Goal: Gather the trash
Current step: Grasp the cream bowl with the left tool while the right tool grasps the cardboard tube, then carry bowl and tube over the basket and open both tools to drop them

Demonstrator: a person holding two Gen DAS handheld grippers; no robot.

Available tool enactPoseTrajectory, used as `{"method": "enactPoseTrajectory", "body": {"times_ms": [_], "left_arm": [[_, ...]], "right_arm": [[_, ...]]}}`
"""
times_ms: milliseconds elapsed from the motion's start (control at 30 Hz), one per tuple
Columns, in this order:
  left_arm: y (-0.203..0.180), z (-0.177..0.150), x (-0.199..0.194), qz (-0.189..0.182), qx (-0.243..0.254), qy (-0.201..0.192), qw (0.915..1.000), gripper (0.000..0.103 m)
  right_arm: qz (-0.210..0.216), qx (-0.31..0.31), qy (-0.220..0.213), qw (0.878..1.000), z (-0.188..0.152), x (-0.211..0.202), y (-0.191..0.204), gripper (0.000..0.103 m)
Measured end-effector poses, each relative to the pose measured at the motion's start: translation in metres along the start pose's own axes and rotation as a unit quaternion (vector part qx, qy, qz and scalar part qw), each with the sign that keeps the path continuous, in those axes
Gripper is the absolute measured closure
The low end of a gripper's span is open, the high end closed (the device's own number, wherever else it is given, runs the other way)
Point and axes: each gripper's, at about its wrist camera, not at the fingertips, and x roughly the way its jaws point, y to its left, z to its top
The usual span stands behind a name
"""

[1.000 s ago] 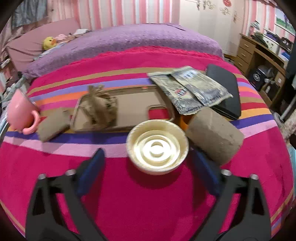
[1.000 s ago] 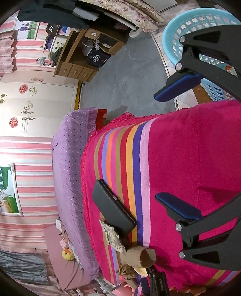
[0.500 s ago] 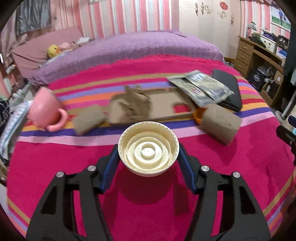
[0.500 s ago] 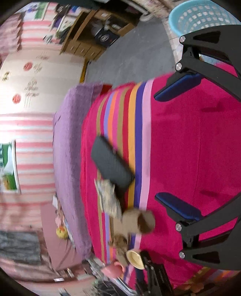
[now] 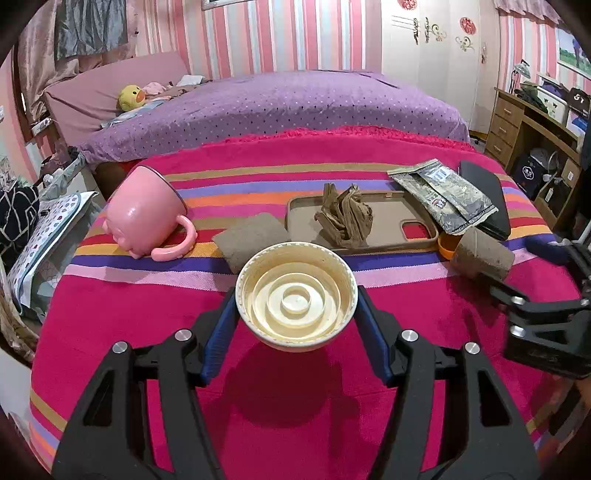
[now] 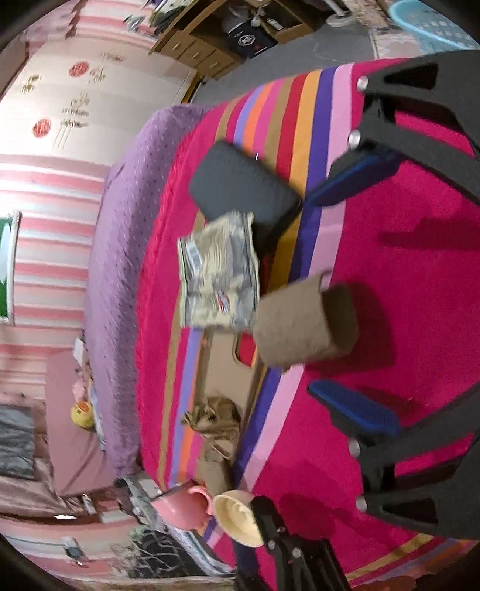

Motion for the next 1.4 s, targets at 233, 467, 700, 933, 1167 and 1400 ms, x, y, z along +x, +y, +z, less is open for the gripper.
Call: {"method": "enactPoseTrajectory", "body": {"times_ms": [233,467,700,933,1167,1400], "left_arm": [[0.000,0.000,-0.006,-0.005,-0.004,-0.009,0.9999,0.043],[-0.006,0.000,-0.013,-0.005,-0.006,-0.019,0.9998,0.043],[-0.032,0.000,-0.024,-0.009,0.002,-0.035,0.9993,0.043],[-0.071,-0.007,-0.037,-0.014,0.018,-0.050,0.9985,0.043],[-0.101,-0.013,-0.040,-0.021,0.023,-0.048,0.9984,0.043],[-0.128,-0.017,-0.045,-0.022,0.018,-0.047,0.9985,0.043]], "right_arm": [[0.024,-0.007,-0.007,1.000,-0.005,-0.009,-0.004,0.059],[0.009,0.049,-0.046,0.998,-0.025,-0.050,-0.053,0.059],[-0.009,0.079,-0.078,0.994,-0.049,-0.086,-0.094,0.059],[-0.019,0.081,-0.100,0.992,-0.062,-0.108,-0.123,0.059],[-0.037,0.094,-0.101,0.990,-0.075,-0.117,-0.152,0.059],[-0.054,0.111,-0.110,0.986,-0.087,-0.137,-0.187,0.059]]}}
